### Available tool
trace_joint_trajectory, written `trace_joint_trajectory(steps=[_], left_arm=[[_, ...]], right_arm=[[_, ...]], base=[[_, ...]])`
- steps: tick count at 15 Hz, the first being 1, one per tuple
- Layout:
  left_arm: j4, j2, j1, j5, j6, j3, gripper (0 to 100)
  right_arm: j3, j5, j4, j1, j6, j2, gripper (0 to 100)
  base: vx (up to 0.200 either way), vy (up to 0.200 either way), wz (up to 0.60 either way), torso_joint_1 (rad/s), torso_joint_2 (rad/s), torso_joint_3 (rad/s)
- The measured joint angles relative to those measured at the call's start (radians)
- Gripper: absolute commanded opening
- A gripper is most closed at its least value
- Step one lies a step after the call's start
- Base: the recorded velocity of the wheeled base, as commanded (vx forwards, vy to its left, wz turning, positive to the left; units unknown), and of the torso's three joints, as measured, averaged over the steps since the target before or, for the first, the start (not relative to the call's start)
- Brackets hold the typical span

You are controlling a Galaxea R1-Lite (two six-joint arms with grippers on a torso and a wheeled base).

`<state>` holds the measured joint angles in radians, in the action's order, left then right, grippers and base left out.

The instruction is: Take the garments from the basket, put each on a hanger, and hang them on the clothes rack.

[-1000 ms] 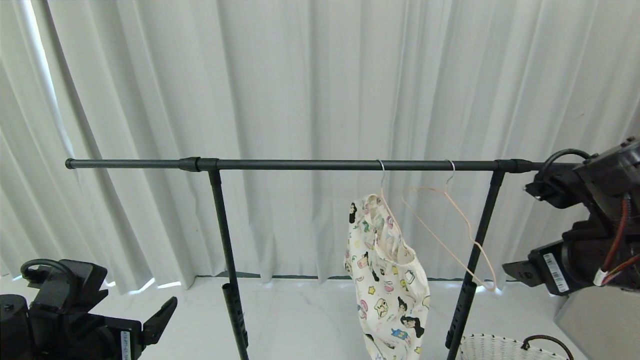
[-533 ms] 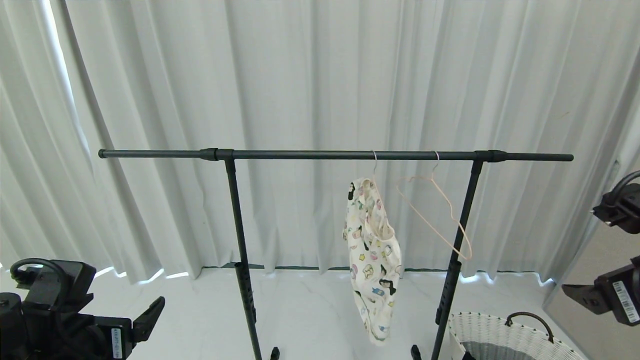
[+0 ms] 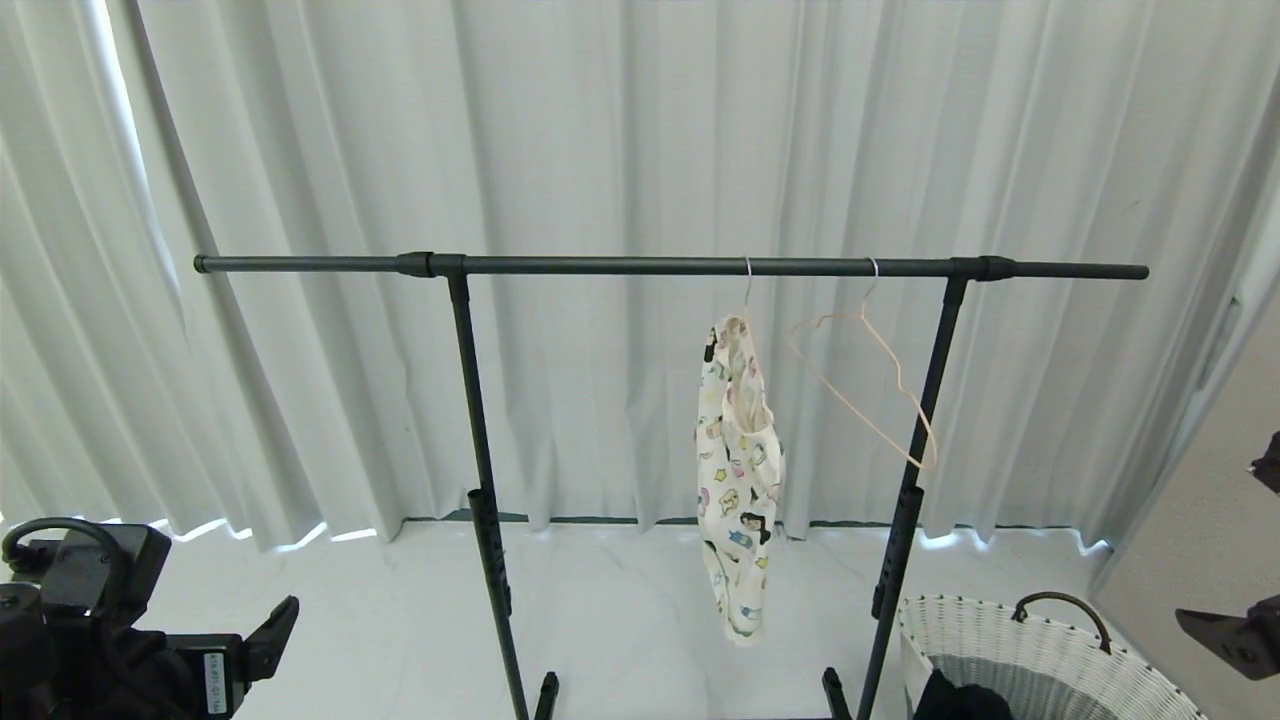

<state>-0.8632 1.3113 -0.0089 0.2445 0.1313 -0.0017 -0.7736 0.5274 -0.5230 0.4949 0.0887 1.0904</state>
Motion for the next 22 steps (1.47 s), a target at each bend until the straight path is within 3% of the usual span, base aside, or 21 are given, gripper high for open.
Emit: trace_joint_trajectory(steps=[14, 22], left_arm=[[-0.001, 0.013, 0.041, 0.002, -0.002, 0.002, 100], [-0.001, 0.013, 0.038, 0.000, 0.003, 0.002, 100]], right_arm=[[0.048, 0.000, 0.001, -0.006, -0.002, -0.004, 100], [0.088, 0.000, 0.080, -0.007, 0.000, 0.001, 100]], base=[[0.000, 0.000, 0.00, -0.211, 0.50, 0.285], [0.000, 0.000, 0.00, -0.122, 0.40, 0.254]])
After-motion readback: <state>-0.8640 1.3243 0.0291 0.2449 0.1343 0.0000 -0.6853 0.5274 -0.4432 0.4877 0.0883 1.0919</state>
